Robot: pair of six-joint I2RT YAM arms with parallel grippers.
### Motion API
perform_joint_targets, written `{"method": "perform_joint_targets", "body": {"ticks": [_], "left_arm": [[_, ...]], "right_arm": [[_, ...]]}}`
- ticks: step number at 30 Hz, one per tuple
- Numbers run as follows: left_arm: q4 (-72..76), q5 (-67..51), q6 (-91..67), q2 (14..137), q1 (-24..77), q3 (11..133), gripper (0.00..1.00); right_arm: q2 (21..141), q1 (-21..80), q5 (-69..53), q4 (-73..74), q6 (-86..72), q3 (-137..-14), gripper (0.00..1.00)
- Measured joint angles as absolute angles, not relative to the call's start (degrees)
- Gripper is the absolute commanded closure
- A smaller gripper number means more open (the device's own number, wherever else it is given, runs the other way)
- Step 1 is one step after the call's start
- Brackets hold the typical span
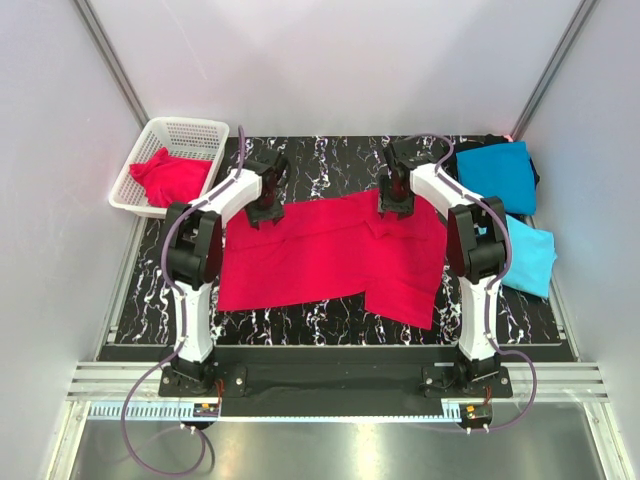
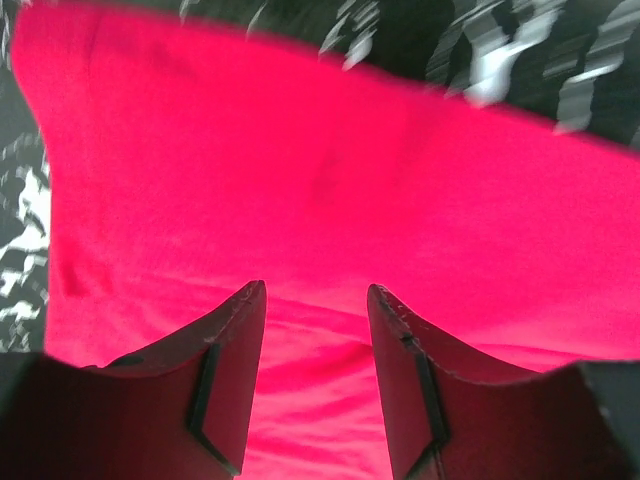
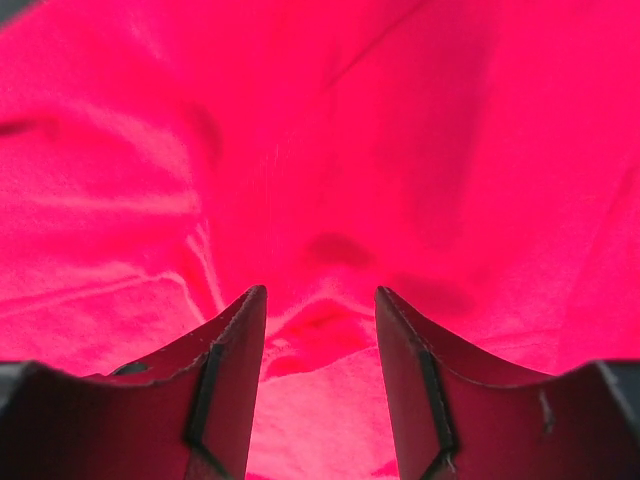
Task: Fold and stack the t-shirts
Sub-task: Fold the tshirt
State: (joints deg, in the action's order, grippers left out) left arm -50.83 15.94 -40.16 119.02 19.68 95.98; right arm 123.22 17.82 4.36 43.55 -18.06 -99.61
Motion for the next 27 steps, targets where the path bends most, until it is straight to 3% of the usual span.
{"method": "perform_joint_targets", "body": {"ticks": [14,27], "left_arm": [[-55.9,14.3,-43.2,120.7,17.5,91.4,0.46],[-60.8,5.6,-41.2,128.9,11.9,104.4,0.43]], "right_arm": [[124.3,17.8,1.7,45.1,-17.8,-97.8,0.44],[125.7,15.4,-4.3,46.6,-16.5,-98.3,0.39]]}}
